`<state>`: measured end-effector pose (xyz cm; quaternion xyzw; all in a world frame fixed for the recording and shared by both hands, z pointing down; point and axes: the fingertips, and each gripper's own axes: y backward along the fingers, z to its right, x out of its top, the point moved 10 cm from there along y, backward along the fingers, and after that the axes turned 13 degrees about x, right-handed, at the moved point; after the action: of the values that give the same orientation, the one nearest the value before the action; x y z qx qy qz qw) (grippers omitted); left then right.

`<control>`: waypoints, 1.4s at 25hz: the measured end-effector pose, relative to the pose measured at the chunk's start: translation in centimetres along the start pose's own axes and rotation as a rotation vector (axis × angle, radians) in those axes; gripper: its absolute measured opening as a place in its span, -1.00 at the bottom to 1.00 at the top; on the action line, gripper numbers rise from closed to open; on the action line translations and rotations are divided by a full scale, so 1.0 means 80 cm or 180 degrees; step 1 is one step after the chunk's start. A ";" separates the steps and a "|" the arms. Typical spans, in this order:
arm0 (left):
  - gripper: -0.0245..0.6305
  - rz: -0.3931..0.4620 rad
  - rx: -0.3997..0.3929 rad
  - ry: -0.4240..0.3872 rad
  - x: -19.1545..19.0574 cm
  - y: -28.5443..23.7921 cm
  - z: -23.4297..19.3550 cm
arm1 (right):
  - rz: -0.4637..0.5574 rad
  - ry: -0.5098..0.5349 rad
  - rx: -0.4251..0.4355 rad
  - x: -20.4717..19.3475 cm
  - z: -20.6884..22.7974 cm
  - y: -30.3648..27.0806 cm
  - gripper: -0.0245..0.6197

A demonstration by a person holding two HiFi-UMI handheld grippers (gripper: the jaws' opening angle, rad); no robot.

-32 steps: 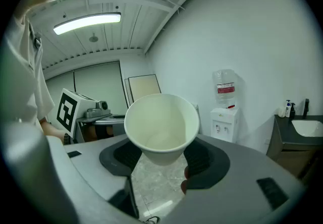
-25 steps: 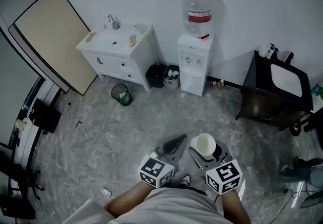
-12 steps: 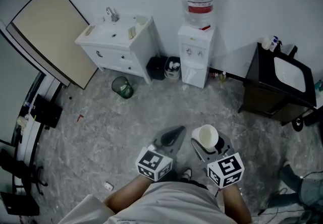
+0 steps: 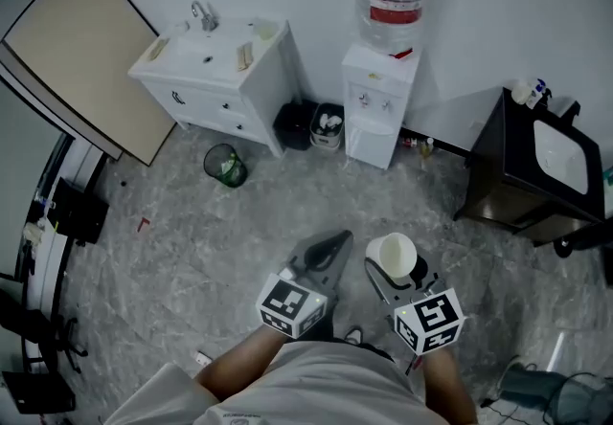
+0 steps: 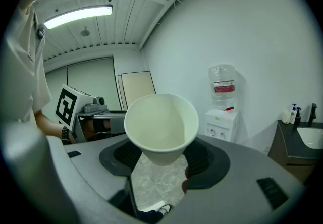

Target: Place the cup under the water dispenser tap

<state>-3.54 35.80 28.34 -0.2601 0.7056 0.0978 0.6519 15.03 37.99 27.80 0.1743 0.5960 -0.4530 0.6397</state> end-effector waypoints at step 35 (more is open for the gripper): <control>-0.92 0.0108 -0.0099 0.0175 0.040 -0.548 -0.354 | -0.0354 0.0108 0.0045 0.064 0.508 -0.470 -0.09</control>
<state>-6.56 -15.56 37.73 -0.2608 0.7259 0.1127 0.6264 9.40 -14.79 44.28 0.1530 0.6123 -0.4890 0.6021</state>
